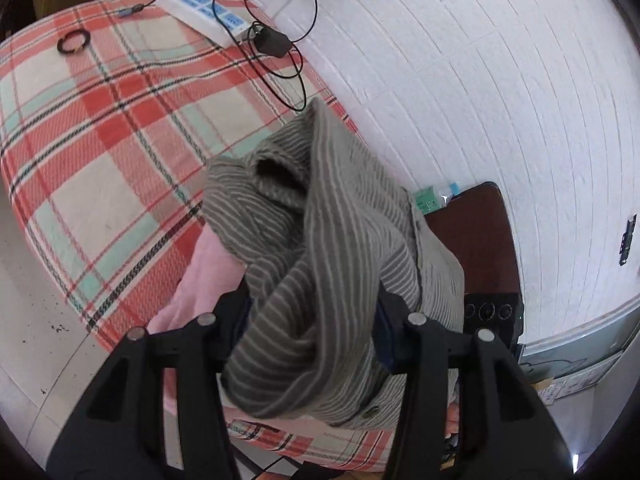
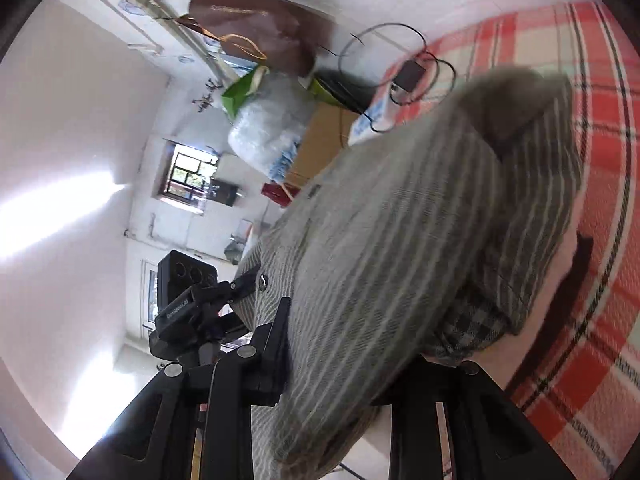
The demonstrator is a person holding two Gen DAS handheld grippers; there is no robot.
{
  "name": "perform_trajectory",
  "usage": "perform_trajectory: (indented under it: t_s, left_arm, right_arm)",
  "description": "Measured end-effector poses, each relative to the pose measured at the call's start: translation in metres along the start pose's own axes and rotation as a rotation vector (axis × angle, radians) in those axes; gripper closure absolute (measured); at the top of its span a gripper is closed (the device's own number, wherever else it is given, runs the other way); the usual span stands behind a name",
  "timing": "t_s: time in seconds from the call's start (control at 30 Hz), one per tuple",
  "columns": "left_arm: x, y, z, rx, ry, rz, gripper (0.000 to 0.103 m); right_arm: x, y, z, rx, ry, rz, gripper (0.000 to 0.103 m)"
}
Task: Fold clothes
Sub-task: 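Carry the shirt with both grippers onto the pink cloth stack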
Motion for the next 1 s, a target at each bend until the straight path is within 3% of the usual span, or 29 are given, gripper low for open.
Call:
perform_trajectory:
  t_s: [0.1,0.37,0.43,0.53,0.63,0.73,0.93,1.0]
  left_arm:
    - [0.000,0.004,0.002,0.011,0.023,0.043,0.045]
    - [0.014,0.003,-0.019,0.045,-0.006,0.019,0.043]
    - [0.004,-0.001,-0.014,0.039,0.009,0.011,0.036]
    - [-0.009,-0.007,-0.006,0.031,0.031,0.000,0.021]
    - [-0.011,-0.002,0.001,0.047,0.057,0.009,0.018]
    - [-0.004,0.018,0.001,0.117,0.031,-0.038,0.018]
    - [0.025,0.076,0.000,0.326,-0.085,-0.183,0.018]
    - [0.047,0.090,0.004,0.379,-0.168,-0.211,0.018]
  right_arm:
    - [0.002,0.001,0.005,0.007,-0.003,-0.003,0.076]
    - [0.008,0.021,0.014,0.000,0.023,0.049,0.073]
    - [0.009,0.025,0.016,-0.002,0.029,0.062,0.073]
    - [0.012,0.027,0.016,-0.008,0.020,0.059,0.064]
    - [0.007,0.026,0.010,-0.034,0.050,0.093,0.058]
    - [0.001,0.034,0.014,-0.048,0.149,0.177,0.043]
    - [-0.009,0.061,0.019,-0.016,0.421,0.338,0.040]
    - [-0.012,0.076,0.024,-0.001,0.504,0.373,0.040]
Point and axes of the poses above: each gripper's, at about its wrist camera, not at the fingertips, and y roughly against the way its jaws point, x to its right, z to its underside, the point moved 10 cm from there along -y, roughly the way its jaws point, and after that the axes turned 8 degrees about z, right-handed, at the moved point
